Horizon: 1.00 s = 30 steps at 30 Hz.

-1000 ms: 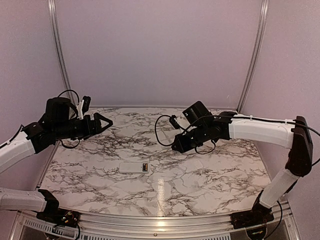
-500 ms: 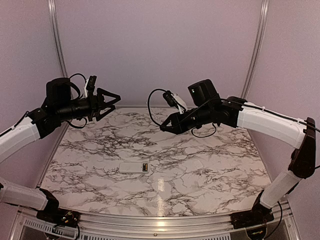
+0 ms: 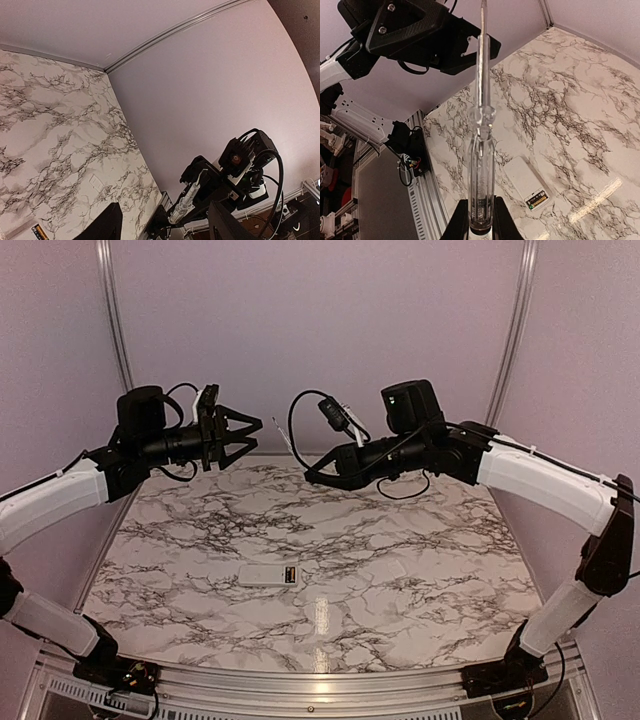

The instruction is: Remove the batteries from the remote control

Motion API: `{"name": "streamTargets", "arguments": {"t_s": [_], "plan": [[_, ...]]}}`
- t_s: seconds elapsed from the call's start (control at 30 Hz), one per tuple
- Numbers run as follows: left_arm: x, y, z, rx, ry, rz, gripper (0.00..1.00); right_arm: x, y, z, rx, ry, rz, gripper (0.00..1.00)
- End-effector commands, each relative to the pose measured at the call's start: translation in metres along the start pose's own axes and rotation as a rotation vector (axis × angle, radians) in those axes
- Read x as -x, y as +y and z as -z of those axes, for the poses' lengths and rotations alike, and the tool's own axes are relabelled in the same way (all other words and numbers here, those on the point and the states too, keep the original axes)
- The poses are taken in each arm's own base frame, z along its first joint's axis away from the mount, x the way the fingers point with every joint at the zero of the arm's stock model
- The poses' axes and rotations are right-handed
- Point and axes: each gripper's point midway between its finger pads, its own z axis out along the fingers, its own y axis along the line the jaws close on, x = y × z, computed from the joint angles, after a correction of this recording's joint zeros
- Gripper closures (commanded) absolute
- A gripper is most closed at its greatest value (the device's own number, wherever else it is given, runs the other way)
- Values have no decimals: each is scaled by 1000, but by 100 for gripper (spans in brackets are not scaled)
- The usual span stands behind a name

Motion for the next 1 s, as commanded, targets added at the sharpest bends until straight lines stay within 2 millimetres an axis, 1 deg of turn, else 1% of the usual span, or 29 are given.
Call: {"name": "streamTargets", "arguments": {"t_s": [0.0,0.2,0.37,0.67,0.77,0.83,0.97], "plan": [[2,-19,-8,-84,18,-26,40,18,16,0,61,-32,16,100],[-5,-27,-16,-145,46,-38,44,14,14,-7,72,-2,-5,100],[-9,-27,-23,-157,58,-32,50,13,14,-9,81,5,-9,100],[-16,-24,-35,-163,83,-20,72,12,16,-12,101,19,-9,100],[-15,-25,-35,-163,77,-22,77,13,17,-13,110,23,-6,100],[-15,-25,-35,-163,75,-25,83,13,17,-14,114,28,-5,100],[-16,-24,-35,-161,79,-24,99,14,17,-16,116,31,-5,100]]}}
